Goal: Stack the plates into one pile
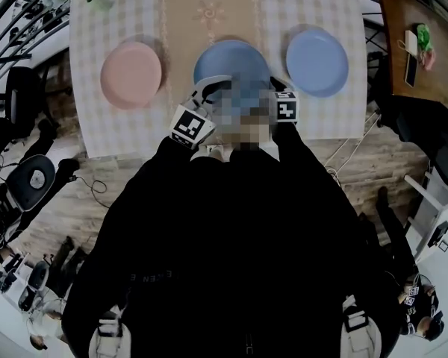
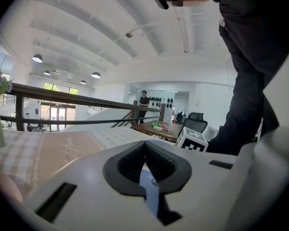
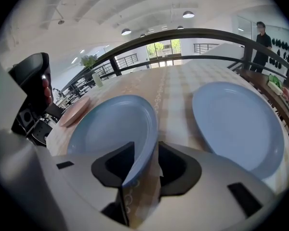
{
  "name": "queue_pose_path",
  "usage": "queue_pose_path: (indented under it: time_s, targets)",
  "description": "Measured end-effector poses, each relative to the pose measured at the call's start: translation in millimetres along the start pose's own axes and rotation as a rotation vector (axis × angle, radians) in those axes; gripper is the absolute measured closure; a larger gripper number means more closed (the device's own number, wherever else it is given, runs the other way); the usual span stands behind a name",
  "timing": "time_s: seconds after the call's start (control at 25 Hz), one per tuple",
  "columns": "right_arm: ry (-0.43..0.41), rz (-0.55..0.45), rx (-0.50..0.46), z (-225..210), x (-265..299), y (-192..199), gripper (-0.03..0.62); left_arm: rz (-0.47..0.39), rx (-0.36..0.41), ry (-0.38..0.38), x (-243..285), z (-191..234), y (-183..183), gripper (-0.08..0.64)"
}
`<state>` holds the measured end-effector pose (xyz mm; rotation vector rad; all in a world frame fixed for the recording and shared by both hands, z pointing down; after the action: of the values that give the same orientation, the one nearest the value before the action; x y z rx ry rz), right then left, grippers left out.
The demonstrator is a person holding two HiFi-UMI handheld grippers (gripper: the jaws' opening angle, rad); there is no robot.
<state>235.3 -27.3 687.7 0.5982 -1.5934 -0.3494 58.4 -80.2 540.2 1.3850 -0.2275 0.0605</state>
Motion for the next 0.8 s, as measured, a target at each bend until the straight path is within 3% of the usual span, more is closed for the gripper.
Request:
queue_pose_path:
  time_s: [0.12, 0.24, 0.6, 0.8]
  targets:
    - [0.010, 0.024, -0.004, 0, 6, 3, 0.438, -0.001, 0.001, 0.001, 3, 0, 1, 0.540]
    - [0.019, 0.044, 0.022, -1, 12, 6, 0.506, -0.006, -0.007, -0.008, -1, 0, -2, 0.540]
    - [-0.071, 0.039, 0.295, -9, 5, -6, 0.568, 0.006, 0.002, -0.026, -14, -3, -1, 0.540]
    - [-0.094, 0.041, 0.332, -5, 1, -15, 0.572, 0.005, 0.008, -0.040, -24, -6, -2, 0.540]
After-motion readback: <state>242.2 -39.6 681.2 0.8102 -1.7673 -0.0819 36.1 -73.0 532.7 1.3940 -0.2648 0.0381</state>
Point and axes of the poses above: the fingertips, and each gripper's own axes: x forward along the fingers, z to its left, y out of its underside, the point moved 7 cm from there along -x, backward along the fingers, and after that the axes turned 8 degrees about y, right-handed, at the moved point
